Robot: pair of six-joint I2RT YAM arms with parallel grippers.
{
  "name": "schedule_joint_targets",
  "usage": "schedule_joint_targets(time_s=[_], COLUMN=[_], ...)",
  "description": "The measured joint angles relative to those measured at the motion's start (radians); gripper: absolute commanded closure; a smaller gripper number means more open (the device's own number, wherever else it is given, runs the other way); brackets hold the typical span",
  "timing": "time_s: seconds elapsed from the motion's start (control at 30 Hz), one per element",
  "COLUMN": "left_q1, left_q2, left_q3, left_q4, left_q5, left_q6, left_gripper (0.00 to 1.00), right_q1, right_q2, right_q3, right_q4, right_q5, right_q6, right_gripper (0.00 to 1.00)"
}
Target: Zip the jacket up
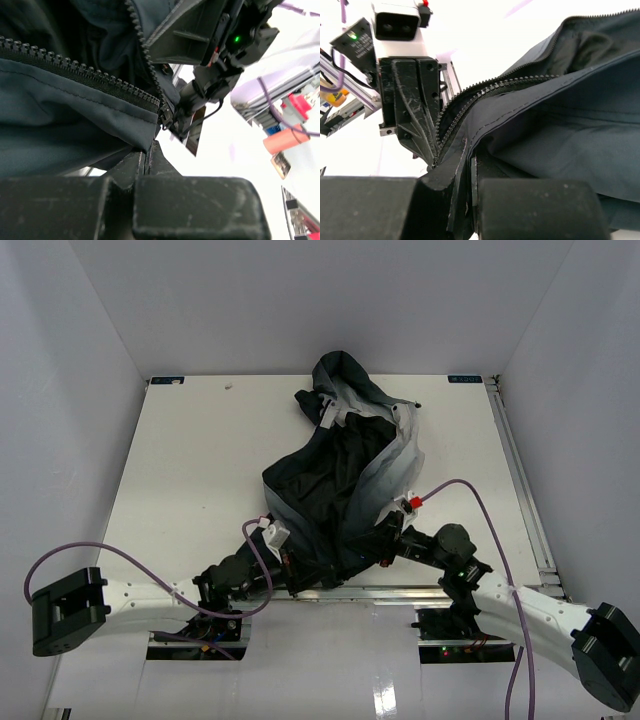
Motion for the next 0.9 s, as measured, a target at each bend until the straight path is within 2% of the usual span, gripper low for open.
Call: schedule_joint_targets(time_s=[0.4,0.67,0.9], left_q1=[0.005,0.008,0.009], left_q2=[-0.023,-0.020,0.044], left_q3=[0.034,0.049,0.093], left_q4=[-0.124,-0.148,-0.174], left_q5=[0.077,0.094,0.095], left_q6=[0.081,0.101,0.108], left_gripper=[1.00,1.00,1.00], right_q1=[0.000,0.001,0.001], right_q2=[0.119,0.134,0.133], right_q3=[0.049,0.090,0.109], right_q4=[-0.043,-0.083,-0.121], right_q5=[-0.013,-0.020,-0.013], right_q6=[-0.009,-0.027,-0.039], right_gripper=[0.92,0.92,0.92])
